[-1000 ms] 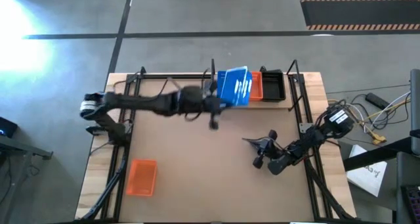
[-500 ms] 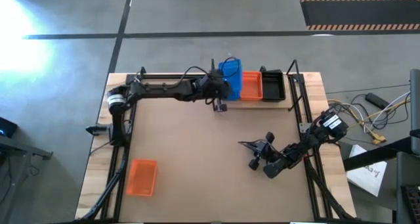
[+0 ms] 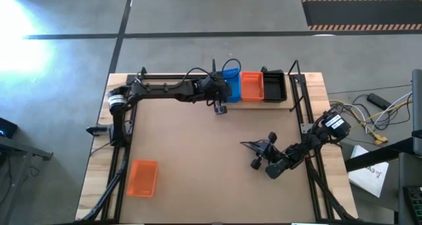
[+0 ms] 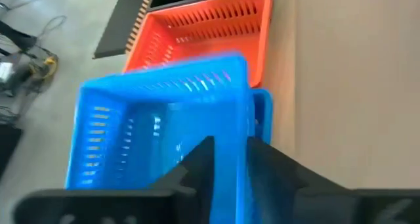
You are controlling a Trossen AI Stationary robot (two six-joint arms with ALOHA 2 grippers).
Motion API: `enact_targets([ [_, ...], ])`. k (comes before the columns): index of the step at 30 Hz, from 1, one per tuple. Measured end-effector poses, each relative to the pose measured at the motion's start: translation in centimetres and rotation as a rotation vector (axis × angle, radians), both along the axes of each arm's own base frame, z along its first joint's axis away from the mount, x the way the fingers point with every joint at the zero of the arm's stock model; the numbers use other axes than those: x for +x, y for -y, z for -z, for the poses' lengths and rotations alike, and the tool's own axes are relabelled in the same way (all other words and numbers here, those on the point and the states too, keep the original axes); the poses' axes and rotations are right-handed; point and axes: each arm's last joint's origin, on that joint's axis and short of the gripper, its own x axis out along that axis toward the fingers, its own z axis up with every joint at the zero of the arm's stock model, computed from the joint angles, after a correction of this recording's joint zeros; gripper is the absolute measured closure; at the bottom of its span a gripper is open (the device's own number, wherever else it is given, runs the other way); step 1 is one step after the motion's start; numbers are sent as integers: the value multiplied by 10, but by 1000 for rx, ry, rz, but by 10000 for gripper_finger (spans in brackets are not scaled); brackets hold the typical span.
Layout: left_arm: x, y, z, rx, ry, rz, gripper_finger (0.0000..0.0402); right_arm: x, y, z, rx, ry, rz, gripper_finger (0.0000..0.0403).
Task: Stack baskets on shelf by color
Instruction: Stack the blue basket on the other blue basket on the shelf, then stack the orange basket on the other orange basket on the shelf
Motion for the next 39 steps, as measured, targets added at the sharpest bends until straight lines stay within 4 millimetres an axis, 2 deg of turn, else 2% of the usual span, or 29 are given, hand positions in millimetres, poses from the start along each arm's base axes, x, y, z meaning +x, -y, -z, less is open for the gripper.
enact_targets([
  [6, 1, -1, 0, -59, 37, 35, 267, 0, 0, 0, 3, 5, 5, 394],
  [8, -1, 4, -8, -58, 45, 39, 256, 0, 0, 0, 4, 7, 5, 394],
  [11, -6, 25, -33, -42, 84, 92, 252, 2, -1, -1, 6, 11, 6, 394],
  [14, -21, 53, -54, -41, 83, 155, 252, 4, -3, -1, 41, 18, -3, 394],
  [15, -28, 62, -55, -54, 55, 171, 252, 4, -2, -1, 57, 8, -10, 394],
  [19, -60, 95, -38, -88, -82, 136, 252, 7, 2, 4, 102, -21, -18, 394],
  [24, -121, 122, -29, -11, -296, -132, 252, 15, 9, 6, 67, -56, -48, 394],
  [27, -155, 137, -37, -163, -348, -268, 252, 24, 11, -1, 8, -60, -115, 391],
  [30, -184, 160, -46, -433, -425, -279, 252, 34, 14, -9, -45, -52, -218, 377],
  [32, -199, 181, -46, -566, -493, -257, 252, 40, 15, -14, -73, -42, -281, 363],
  [34, -211, 208, -43, -621, -568, -215, 252, 46, 15, -18, -90, -26, -315, 347],
  [37, -225, 253, -34, -584, -649, -105, 252, 54, 17, -21, -115, -26, -321, 323],
  [39, -231, 280, -24, -562, -688, -106, 252, 58, 19, -22, -119, -24, -309, 308],
])
